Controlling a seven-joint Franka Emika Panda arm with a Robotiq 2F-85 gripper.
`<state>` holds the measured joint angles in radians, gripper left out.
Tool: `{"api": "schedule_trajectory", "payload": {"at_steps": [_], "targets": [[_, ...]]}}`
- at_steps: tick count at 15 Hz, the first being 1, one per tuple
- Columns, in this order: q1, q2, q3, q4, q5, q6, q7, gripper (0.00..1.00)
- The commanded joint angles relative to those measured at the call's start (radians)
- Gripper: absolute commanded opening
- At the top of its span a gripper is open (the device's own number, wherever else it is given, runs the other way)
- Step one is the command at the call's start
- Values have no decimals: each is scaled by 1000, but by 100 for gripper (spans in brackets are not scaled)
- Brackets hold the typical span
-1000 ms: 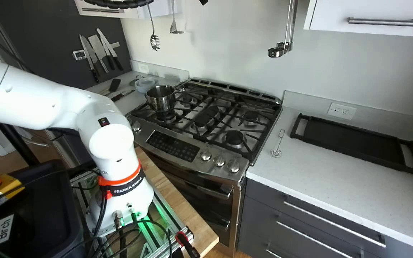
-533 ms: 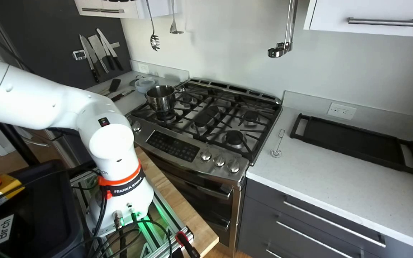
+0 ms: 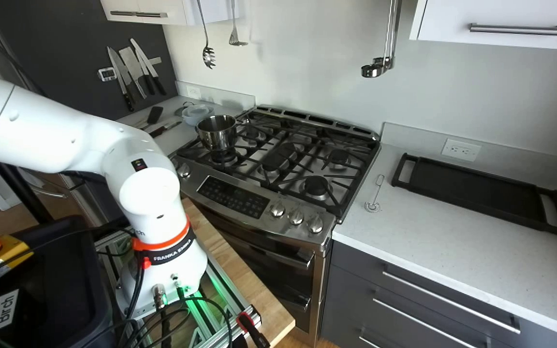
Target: Move a salt shaker on the range hood to the right
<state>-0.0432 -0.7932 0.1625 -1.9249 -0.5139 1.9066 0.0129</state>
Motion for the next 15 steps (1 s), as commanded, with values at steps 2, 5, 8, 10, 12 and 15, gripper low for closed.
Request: {"api": "schedule_trajectory", "payload": {"at_steps": [2, 5, 8, 10, 12, 15], "targets": [[-9, 84, 48, 108, -51, 108, -11, 100], [-9, 119, 66, 152, -59, 167, -10, 100], [-5, 111, 66, 142, -40, 169, 1, 100], [-4, 122, 67, 153, -41, 172, 1, 100], [-4, 123, 67, 153, -42, 173, 1, 100], [-2, 136, 67, 190, -32, 191, 8, 100]]}}
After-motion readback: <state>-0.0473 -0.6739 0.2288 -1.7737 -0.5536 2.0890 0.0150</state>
